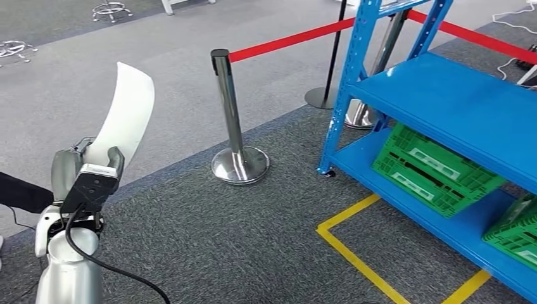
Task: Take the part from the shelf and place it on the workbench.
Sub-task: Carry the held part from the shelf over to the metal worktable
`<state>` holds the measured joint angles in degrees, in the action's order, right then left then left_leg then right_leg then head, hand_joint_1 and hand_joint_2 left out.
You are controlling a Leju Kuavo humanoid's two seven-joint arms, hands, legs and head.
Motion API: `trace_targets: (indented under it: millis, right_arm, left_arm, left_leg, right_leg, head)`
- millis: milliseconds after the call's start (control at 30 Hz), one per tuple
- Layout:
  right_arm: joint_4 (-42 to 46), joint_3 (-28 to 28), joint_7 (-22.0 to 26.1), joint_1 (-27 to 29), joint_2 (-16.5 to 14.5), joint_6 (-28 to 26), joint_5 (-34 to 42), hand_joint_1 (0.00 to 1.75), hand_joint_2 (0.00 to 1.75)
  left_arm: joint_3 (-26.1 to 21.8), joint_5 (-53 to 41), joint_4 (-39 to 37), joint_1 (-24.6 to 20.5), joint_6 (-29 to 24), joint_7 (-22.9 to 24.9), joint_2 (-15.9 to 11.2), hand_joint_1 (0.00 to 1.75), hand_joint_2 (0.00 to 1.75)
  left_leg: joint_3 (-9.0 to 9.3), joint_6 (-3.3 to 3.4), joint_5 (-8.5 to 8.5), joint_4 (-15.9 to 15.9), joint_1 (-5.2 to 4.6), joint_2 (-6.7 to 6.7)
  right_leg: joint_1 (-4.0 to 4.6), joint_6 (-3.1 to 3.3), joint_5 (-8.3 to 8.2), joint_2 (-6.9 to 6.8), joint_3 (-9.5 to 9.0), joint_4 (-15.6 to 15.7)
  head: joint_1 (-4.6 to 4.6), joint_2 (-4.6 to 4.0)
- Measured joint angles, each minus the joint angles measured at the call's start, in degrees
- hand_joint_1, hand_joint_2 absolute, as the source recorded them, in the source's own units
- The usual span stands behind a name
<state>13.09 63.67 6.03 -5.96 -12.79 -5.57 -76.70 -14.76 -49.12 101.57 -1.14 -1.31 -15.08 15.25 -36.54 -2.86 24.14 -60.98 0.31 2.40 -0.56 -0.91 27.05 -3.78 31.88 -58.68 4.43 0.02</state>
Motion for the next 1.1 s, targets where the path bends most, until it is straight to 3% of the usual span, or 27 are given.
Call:
trace_targets:
  millis: [67, 133, 200, 267, 333, 367, 400, 433, 500, 567, 633, 667, 733, 800, 867, 900, 967, 1000, 1033, 1100]
  right_arm:
    - [0.02, 0.0, -0.01, 0.0, 0.0, -0.01, 0.01, 0.0, 1.75]
    - [0.03, 0.0, -0.06, -0.04, 0.0, 0.0, 0.01, 0.0, 1.75]
    - [0.04, 0.0, -0.16, -0.11, -0.01, 0.01, 0.01, 0.0, 1.75]
    - [0.05, 0.0, -0.32, -0.06, -0.02, 0.01, 0.02, 0.0, 1.75]
    - [0.05, 0.0, -0.38, -0.01, -0.02, 0.0, 0.09, 0.0, 1.75]
    - [0.05, 0.0, -0.4, -0.07, -0.02, 0.0, 0.12, 0.0, 1.75]
    - [0.05, 0.0, -0.42, -0.13, -0.02, 0.0, 0.15, 0.0, 1.75]
    - [0.05, 0.0, -0.47, -0.16, -0.02, 0.0, 0.14, 0.0, 1.75]
    - [0.05, 0.0, -0.58, 0.0, -0.02, 0.0, 0.13, 0.0, 1.75]
    - [0.05, 0.0, -0.65, 0.05, -0.01, 0.0, 0.1, 0.0, 1.75]
    - [0.05, 0.0, -0.74, -0.02, -0.02, 0.0, 0.07, 0.0, 1.75]
    - [0.05, 0.0, -0.78, -0.03, -0.03, 0.0, 0.05, 0.0, 1.75]
    - [0.07, 0.0, -0.81, -0.02, -0.07, 0.0, 0.02, 0.0, 1.75]
    - [0.07, 0.0, -0.89, 0.11, -0.08, 0.0, 0.0, 0.0, 1.75]
    - [0.08, 0.0, -1.0, 0.23, -0.07, -0.01, 0.0, 0.0, 1.75]
    - [0.09, 0.0, -1.03, 0.22, -0.07, -0.01, 0.0, 0.0, 1.75]
    - [0.09, 0.0, -1.05, 0.1, -0.07, -0.01, 0.0, 0.0, 1.75]
    - [0.1, 0.0, -1.04, 0.06, -0.07, -0.01, 0.0, 0.0, 1.75]
    - [0.1, 0.0, -1.03, 0.06, -0.07, -0.02, 0.0, 0.0, 1.75]
    - [0.11, 0.0, -1.01, 0.07, -0.07, -0.03, 0.01, 0.0, 1.75]
  left_arm:
    - [0.08, -0.02, 0.0, 0.0, 0.01, -0.04, 0.03, 1.75, 1.75]
    - [0.01, -0.02, 0.01, 0.04, 0.01, -0.08, 0.06, 1.75, 1.75]
    - [-0.03, -0.02, 0.02, 0.04, -0.04, -0.09, 0.08, 1.75, 1.75]
    - [0.06, -0.02, 0.02, 0.03, -0.08, -0.11, 0.1, 1.75, 1.75]
    - [0.09, -0.02, 0.02, 0.03, -0.05, -0.12, 0.1, 1.75, 1.75]
    - [0.07, -0.02, 0.02, 0.04, -0.04, -0.12, 0.1, 1.75, 1.75]
    - [0.06, -0.02, 0.02, 0.04, -0.03, -0.12, 0.1, 1.75, 1.75]
    - [0.05, -0.02, 0.02, 0.04, -0.03, -0.12, 0.1, 1.75, 1.75]
    - [0.08, -0.02, 0.02, 0.03, -0.02, -0.12, 0.1, 1.75, 1.75]
    - [0.14, -0.05, 0.02, 0.02, -0.01, -0.12, 0.09, 1.75, 1.75]
    - [0.1, -0.08, 0.02, 0.03, -0.01, -0.12, 0.07, 1.75, 1.75]
    - [0.05, -0.08, 0.02, 0.05, -0.02, -0.12, 0.05, 1.75, 1.75]
    - [0.01, -0.08, 0.02, 0.06, -0.04, -0.12, 0.02, 1.75, 1.75]
    - [0.03, -0.07, 0.02, 0.07, -0.04, -0.12, 0.01, 1.75, 1.75]
    - [0.02, -0.07, 0.02, 0.1, -0.04, -0.12, 0.01, 1.75, 1.75]
    - [0.0, -0.07, 0.02, 0.11, -0.04, -0.12, 0.01, 1.75, 1.75]
    - [-0.01, -0.08, 0.02, 0.12, -0.05, -0.12, 0.01, 1.75, 1.75]
    - [0.0, -0.08, 0.02, 0.11, -0.05, -0.12, 0.01, 1.75, 1.75]
    - [0.03, -0.07, 0.02, 0.1, -0.07, -0.13, 0.02, 1.75, 1.75]
    - [0.04, -0.07, 0.02, 0.13, -0.09, -0.16, 0.03, 1.75, 1.75]
  left_leg:
    - [1.99, 0.62, -0.63, 3.84, -0.31, 1.54]
    - [1.88, 1.37, -0.6, 4.27, -0.36, 0.42]
    - [1.93, 2.09, -0.77, 4.47, -0.17, -0.78]
    - [1.98, 2.6, -0.84, 4.55, -0.03, -1.91]
    - [1.98, 2.82, -0.8, 4.53, -0.08, -3.24]
    - [2.01, 2.84, -0.79, 4.51, -0.1, -3.96]
    - [2.07, 2.84, -0.8, 4.49, -0.1, -4.7]
    - [2.16, 2.8, -0.79, 4.46, -0.06, -5.47]
    - [2.16, 2.44, -0.76, 4.23, -0.04, -6.97]
    - [1.77, 1.71, -0.95, 4.07, 0.03, -8.12]
    - [1.41, 0.94, -1.36, 4.26, 0.28, -9.04]
    - [1.28, 0.62, -1.32, 4.23, 0.31, -8.72]
    - [-0.03, 0.13, 0.3, 1.76, 0.18, -6.38]
    - [-3.3, -0.21, 3.61, -4.69, 0.1, -3.86]
    - [-6.16, -0.32, 5.36, -10.19, 0.15, -3.35]
    - [-6.31, -0.3, 4.82, -10.48, 0.15, -3.3]
    - [-3.5, -0.13, 1.61, -5.52, 0.12, -2.55]
    - [-1.38, -0.05, 0.23, -1.92, 0.01, -1.41]
    - [0.36, 0.19, -0.6, 1.12, -0.11, -0.46]
    - [1.75, 0.79, -0.72, 3.88, -0.39, 0.42]
  right_leg:
    - [0.43, -0.55, 0.33, -0.98, -0.22, 0.0]
    - [0.5, -1.17, 0.51, -1.98, -0.55, 0.24]
    - [0.29, -1.79, 1.74, -0.49, -0.18, -1.13]
    - [0.2, -2.04, 5.14, 2.46, 2.6, -7.33]
    - [0.26, -2.02, 8.17, 3.57, 6.56, -15.24]
    - [0.27, -1.99, 8.23, 3.67, 7.62, -16.98]
    - [0.25, -1.92, 7.08, 3.71, 7.54, -16.3]
    - [0.18, -1.84, 4.96, 3.95, 6.29, -13.26]
    - [-0.21, -1.76, 1.04, 5.97, 2.64, -4.96]
    - [-0.39, -1.6, -0.17, 7.77, 0.75, -0.74]
    - [-0.21, -1.09, -0.23, 7.41, 0.66, -0.57]
    - [-0.18, -0.73, -0.39, 6.92, 0.62, -0.45]
    - [-0.27, -0.03, -0.69, 5.77, 0.45, -0.09]
    - [-0.16, 0.35, -0.7, 4.46, 0.4, 0.02]
    - [-0.06, 0.46, -0.62, 3.02, 0.46, 0.01]
    - [-0.04, 0.46, -0.58, 2.33, 0.45, 0.01]
    - [-0.01, 0.3, -0.44, 1.13, 0.3, 0.01]
    - [0.12, 0.1, -0.3, 0.65, 0.2, -0.02]
    - [0.3, -0.16, -0.11, 0.24, 0.13, -0.09]
    - [0.65, -0.74, 0.18, -0.6, -0.04, -0.07]
  head:
    - [-0.09, 0.01]
    - [-0.22, 0.01]
    - [-0.32, 0.0]
    - [-0.5, 0.0]
    - [-0.55, 0.0]
    - [-0.55, 0.0]
    - [-0.56, 0.0]
    - [-0.56, 0.0]
    - [-0.57, 0.0]
    - [-0.53, 0.0]
    - [-0.5, 0.0]
    - [-0.5, 0.0]
    - [-0.21, 0.0]
    - [0.08, 0.0]
    - [0.09, 0.0]
    - [0.09, 0.0]
    - [0.09, 0.0]
    - [0.12, 0.0]
    - [0.13, 0.01]
    - [0.05, 0.01]
